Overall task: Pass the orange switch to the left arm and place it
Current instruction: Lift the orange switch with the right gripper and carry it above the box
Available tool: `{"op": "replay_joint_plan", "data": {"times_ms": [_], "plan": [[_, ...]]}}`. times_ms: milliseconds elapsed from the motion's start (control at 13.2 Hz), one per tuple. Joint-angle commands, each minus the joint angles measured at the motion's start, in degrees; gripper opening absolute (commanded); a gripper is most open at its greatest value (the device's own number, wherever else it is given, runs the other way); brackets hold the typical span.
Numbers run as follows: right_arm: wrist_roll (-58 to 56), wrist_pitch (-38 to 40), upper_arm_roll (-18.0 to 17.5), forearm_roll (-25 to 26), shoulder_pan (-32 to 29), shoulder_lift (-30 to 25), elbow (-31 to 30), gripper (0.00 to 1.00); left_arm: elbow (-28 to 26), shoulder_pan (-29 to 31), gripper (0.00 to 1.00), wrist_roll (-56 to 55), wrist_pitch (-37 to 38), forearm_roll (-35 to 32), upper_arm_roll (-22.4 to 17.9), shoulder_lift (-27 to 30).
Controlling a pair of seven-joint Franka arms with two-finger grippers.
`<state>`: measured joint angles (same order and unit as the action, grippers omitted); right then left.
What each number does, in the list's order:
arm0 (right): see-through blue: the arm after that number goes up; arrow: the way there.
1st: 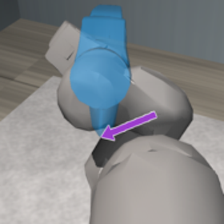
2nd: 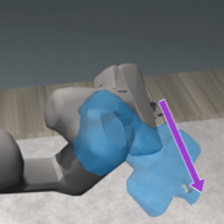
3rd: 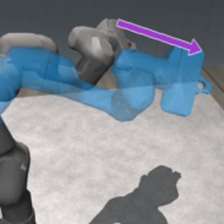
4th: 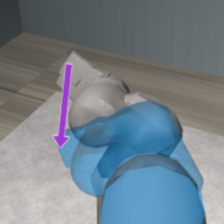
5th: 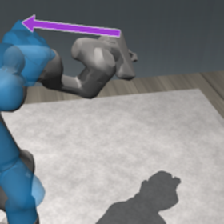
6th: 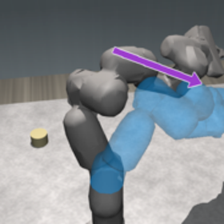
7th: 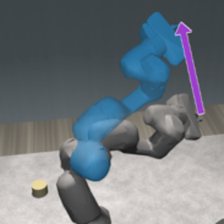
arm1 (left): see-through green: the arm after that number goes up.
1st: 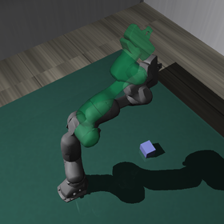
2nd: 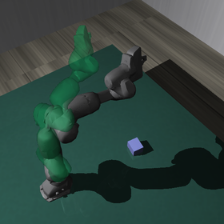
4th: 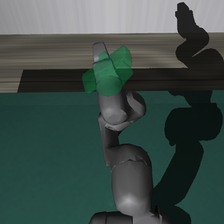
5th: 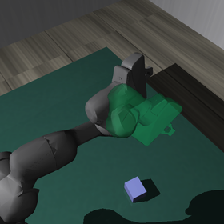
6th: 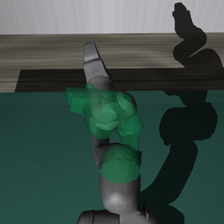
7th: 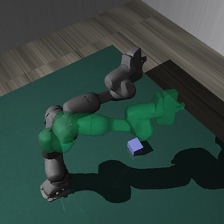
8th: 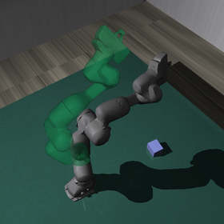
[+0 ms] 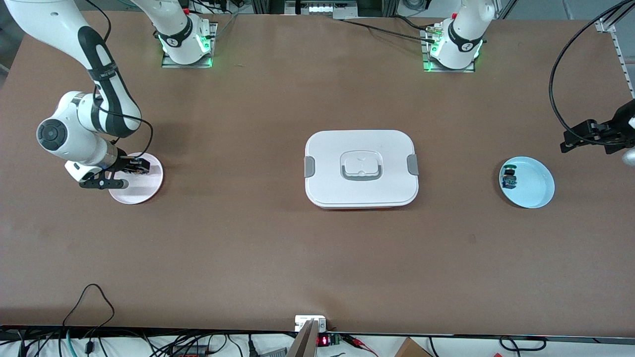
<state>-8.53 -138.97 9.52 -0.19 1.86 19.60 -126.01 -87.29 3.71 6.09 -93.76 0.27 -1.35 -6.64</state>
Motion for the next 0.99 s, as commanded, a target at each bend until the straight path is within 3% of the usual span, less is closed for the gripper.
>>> {"op": "replay_joint_plan", "data": {"times_ms": [0,608,760,912], "plan": [[-0.87,7.46,-0.2,-0.08,1.3,-3.51,2.51,0.0,1.68,-0.02,1.0,-0.37,1.21,-1.67,0.29,-0.65],[-4.38,23.03,-1.08,-0.86,5.25,-9.84,14.55,0.0,1.68,-0.02,1.0,-0.37,1.21,-1.67,0.29,-0.65],[-4.39,25.05,-2.65,-1.74,6.4,-11.34,16.84,0.0,1.68,-0.02,1.0,-0.29,1.21,-1.67,0.29,-0.65],[-4.47,30.22,-5.46,-5.85,6.49,-11.69,21.48,0.0,1.68,-0.2,1.0,-0.46,1.21,-1.67,0.29,-0.65]]}}
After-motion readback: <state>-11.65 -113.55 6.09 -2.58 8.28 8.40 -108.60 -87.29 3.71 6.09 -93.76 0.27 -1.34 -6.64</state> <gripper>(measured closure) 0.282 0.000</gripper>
